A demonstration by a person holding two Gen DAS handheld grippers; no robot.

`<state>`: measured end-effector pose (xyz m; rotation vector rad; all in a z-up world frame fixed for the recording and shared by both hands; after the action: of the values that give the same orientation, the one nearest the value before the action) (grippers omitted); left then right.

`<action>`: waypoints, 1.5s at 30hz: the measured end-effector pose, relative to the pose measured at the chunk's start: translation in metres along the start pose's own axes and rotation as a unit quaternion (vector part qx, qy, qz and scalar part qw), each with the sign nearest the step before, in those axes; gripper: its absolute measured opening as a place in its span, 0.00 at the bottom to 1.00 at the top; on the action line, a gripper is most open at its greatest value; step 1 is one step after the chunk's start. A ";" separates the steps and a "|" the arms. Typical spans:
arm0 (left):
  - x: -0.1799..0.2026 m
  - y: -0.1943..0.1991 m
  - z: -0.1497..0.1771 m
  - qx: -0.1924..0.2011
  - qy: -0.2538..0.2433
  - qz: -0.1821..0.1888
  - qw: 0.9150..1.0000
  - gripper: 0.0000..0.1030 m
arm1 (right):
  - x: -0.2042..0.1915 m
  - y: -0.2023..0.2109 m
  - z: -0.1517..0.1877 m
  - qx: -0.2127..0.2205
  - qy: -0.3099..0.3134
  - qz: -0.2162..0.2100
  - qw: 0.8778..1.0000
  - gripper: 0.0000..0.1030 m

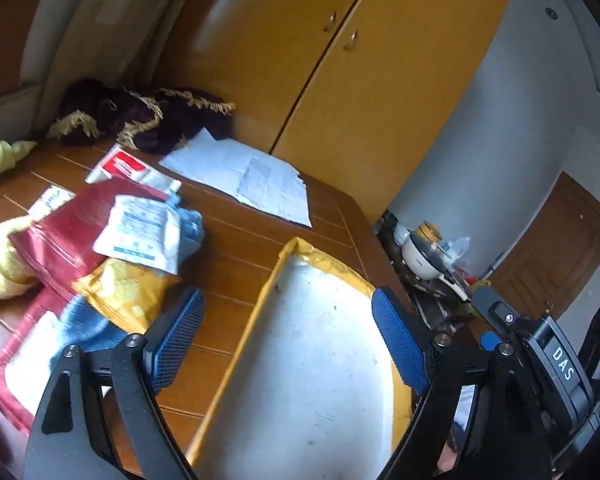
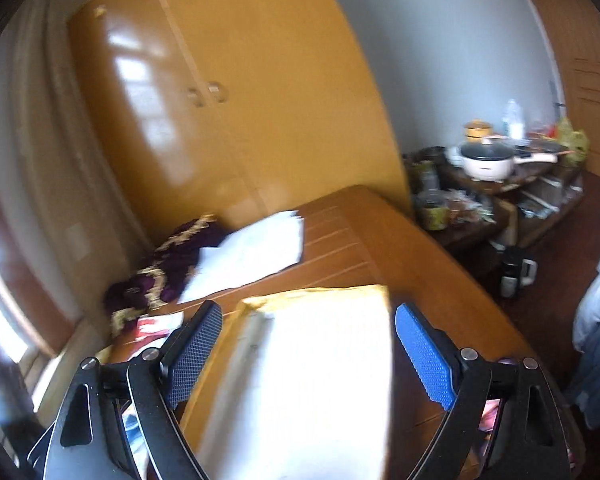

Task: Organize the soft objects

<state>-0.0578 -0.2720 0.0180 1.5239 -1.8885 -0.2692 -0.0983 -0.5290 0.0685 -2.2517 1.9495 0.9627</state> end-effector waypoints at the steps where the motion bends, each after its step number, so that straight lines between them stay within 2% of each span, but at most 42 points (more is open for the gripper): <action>1: -0.005 0.004 -0.010 0.005 0.001 -0.017 1.000 0.83 | -0.004 -0.005 -0.002 -0.005 0.003 -0.025 1.000 0.88; 3: -0.020 0.021 -0.021 0.014 0.008 -0.047 0.999 0.83 | -0.026 -0.011 0.008 -0.022 0.017 -0.064 0.998 0.88; 6: -0.055 0.036 -0.033 0.005 0.022 -0.083 0.996 0.83 | -0.069 -0.032 0.028 -0.063 0.031 -0.140 0.988 0.88; 10: -0.111 0.045 -0.022 -0.020 0.019 -0.128 0.991 0.83 | -0.113 -0.061 0.072 -0.135 0.007 -0.238 0.962 0.88; 11: -0.124 0.049 -0.022 -0.024 0.022 -0.136 0.990 0.83 | -0.124 -0.068 0.080 -0.155 0.005 -0.257 0.954 0.88; 14: -0.158 0.063 -0.019 -0.027 0.026 -0.153 0.987 0.83 | -0.147 -0.078 0.100 -0.199 0.010 -0.277 0.940 0.88; 20: -0.196 0.070 -0.015 -0.042 0.021 -0.174 0.984 0.83 | -0.173 -0.109 0.137 -0.289 0.010 -0.270 0.918 0.88; 23: -0.204 0.069 -0.010 -0.050 0.014 -0.183 0.982 0.83 | -0.169 -0.117 0.151 -0.318 0.017 -0.223 0.921 0.88; 25: -0.207 0.067 -0.008 -0.053 0.009 -0.184 0.981 0.83 | -0.160 -0.119 0.150 -0.314 0.037 -0.182 0.931 0.85; 26: -0.206 0.066 -0.007 -0.055 0.006 -0.184 0.981 0.83 | -0.157 -0.116 0.149 -0.315 0.036 -0.175 0.932 0.85; 29: -0.203 0.067 -0.001 -0.067 -0.008 -0.177 0.982 0.83 | -0.143 -0.105 0.147 -0.315 0.024 -0.168 0.934 0.85; 34: -0.190 0.064 0.013 -0.116 -0.050 -0.134 0.983 0.83 | -0.145 -0.101 0.144 -0.309 0.033 -0.153 0.938 0.85; 41: -0.184 0.067 0.028 -0.160 -0.108 -0.122 0.974 0.83 | -0.142 -0.093 0.146 -0.307 0.037 -0.128 0.942 0.85; 45: -0.183 0.066 0.042 -0.185 -0.134 -0.113 0.967 0.83 | -0.146 -0.089 0.146 -0.301 0.032 -0.135 0.944 0.85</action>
<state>-0.1210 -0.0943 -0.0454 1.4938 -1.7336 -0.9193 -0.0866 -0.3216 -0.0172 -2.7781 1.4287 1.6272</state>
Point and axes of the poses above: each gripper's, at about its wrist camera, not at the fingertips, and y roughly against the way its jaws point, x to its right, z to its underside, the point moved 1 cm from there along -y, roughly the way its jaws point, and after that the axes turned 9 degrees about -z, right-handed, at the moved point
